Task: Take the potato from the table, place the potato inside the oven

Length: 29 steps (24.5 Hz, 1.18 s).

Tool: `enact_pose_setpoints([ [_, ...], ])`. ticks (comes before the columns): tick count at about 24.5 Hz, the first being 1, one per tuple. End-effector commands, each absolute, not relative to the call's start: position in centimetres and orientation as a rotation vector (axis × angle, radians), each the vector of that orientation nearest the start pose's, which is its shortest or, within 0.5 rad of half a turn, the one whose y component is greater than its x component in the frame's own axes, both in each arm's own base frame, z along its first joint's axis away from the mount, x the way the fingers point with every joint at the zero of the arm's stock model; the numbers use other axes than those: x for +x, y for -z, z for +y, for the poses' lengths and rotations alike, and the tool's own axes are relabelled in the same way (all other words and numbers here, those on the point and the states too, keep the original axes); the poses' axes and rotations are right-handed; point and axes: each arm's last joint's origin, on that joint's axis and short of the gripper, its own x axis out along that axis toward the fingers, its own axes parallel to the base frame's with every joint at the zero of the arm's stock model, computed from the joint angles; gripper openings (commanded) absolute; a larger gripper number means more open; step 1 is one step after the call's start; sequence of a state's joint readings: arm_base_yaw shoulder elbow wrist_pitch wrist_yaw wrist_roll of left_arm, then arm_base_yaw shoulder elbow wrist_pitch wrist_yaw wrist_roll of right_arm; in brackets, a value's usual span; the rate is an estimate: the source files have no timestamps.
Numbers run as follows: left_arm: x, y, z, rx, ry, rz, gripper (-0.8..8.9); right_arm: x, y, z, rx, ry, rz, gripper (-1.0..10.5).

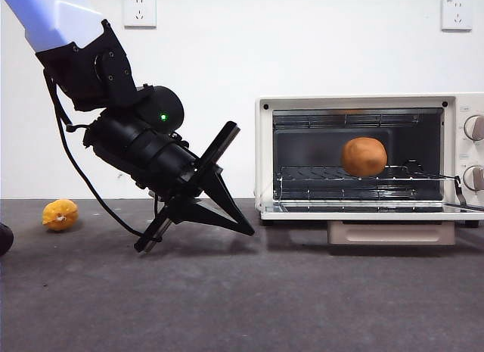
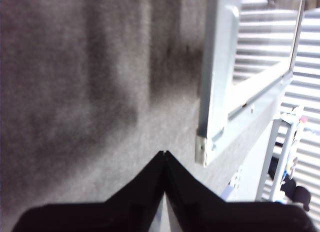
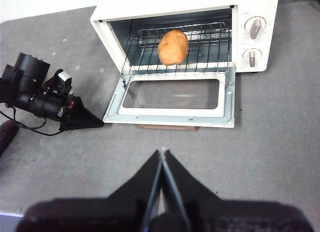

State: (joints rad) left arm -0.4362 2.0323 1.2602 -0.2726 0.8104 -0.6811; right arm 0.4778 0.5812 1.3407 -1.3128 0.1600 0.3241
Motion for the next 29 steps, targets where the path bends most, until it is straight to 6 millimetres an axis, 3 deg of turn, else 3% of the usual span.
enact_pose_setpoints([
  [1,35.2,-12.9,-19.1,-0.773,0.686,1.471,-0.08,1.7,-41.0,0.4,0.135,-0.223,0.565,-0.1],
  [18,34.7,-13.1,-20.9,-0.778,0.677,1.457,-0.08,1.7,-41.0,0.4,0.134,-0.219,0.565,-0.1],
  [29,34.7,-13.2,-21.0,-0.797,0.688,1.46,-0.08,1.7,-41.0,0.4,0.137,-0.22,0.566,-0.1],
])
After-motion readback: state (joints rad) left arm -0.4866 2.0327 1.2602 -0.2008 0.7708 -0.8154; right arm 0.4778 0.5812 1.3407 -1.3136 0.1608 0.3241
